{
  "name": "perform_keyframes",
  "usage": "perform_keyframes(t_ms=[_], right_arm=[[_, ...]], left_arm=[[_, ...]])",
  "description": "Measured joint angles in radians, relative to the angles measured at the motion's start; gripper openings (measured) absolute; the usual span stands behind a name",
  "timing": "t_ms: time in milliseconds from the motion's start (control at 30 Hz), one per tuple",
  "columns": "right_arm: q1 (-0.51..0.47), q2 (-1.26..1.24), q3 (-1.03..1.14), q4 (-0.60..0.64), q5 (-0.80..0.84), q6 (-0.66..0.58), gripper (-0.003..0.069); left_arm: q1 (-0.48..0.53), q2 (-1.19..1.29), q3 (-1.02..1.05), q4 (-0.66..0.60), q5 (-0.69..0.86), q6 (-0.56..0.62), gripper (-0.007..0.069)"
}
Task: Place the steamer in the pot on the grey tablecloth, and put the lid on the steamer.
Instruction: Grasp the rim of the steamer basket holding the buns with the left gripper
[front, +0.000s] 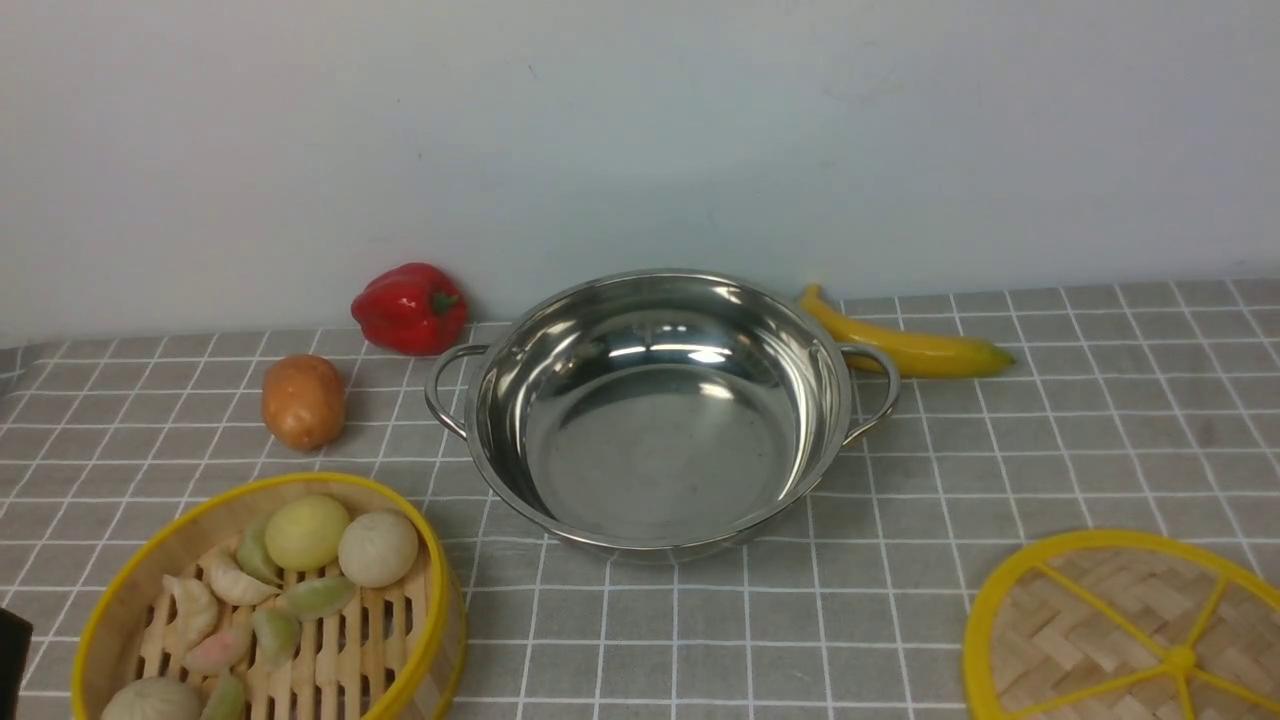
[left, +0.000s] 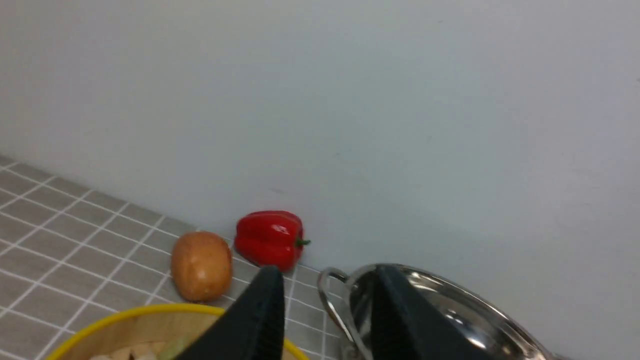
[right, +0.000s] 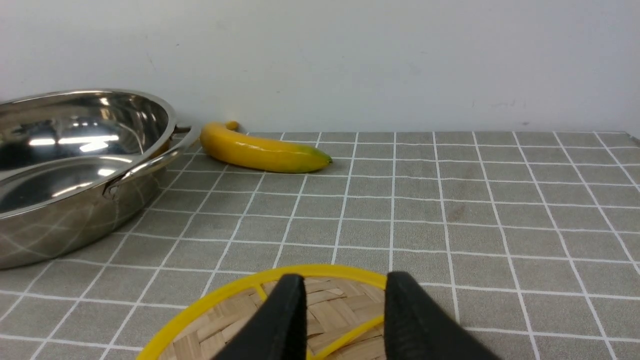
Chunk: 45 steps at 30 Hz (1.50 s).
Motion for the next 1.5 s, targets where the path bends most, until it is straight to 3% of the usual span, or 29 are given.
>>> perform_keyframes(t_ms=[33, 100, 167, 267, 333, 433, 667, 1033, 1267, 1500], right_arm=[[0.000, 0.000, 0.000, 0.000, 0.000, 0.000, 0.0243], [0.000, 0.000, 0.000, 0.000, 0.000, 0.000, 0.0243], [0.000, 0.000, 0.000, 0.000, 0.000, 0.000, 0.0243], [0.000, 0.000, 0.000, 0.000, 0.000, 0.000, 0.0243], [0.000, 0.000, 0.000, 0.000, 0.000, 0.000, 0.0243], [0.000, 0.000, 0.000, 0.000, 0.000, 0.000, 0.0243], [0.000, 0.000, 0.000, 0.000, 0.000, 0.000, 0.0243], [0.000, 0.000, 0.000, 0.000, 0.000, -0.002, 0.0243], [0.000, 0.000, 0.000, 0.000, 0.000, -0.001, 0.0243], [0.000, 0.000, 0.000, 0.000, 0.000, -0.001, 0.0243]], left_arm=[[0.000, 0.004, 0.000, 0.000, 0.000, 0.002, 0.0243], [0.000, 0.072, -0.144, 0.005, 0.188, 0.060, 0.0243], [0.000, 0.181, -0.276, 0.017, 0.400, 0.174, 0.0243], [0.000, 0.291, -0.383, 0.030, 0.600, 0.293, 0.0243], [0.000, 0.427, -0.478, 0.036, 0.791, 0.440, 0.0243], [0.000, 0.573, -0.542, 0.028, 0.882, 0.569, 0.0243], [0.000, 0.921, -0.576, 0.058, 0.885, 0.767, 0.0243], [-0.005, 1.256, -0.576, -0.006, 0.818, 0.798, 0.0268], [-0.099, 1.391, -0.576, 0.020, 0.665, 0.805, 0.0367], [-0.134, 1.493, -0.576, 0.021, 0.594, 0.813, 0.0360]])
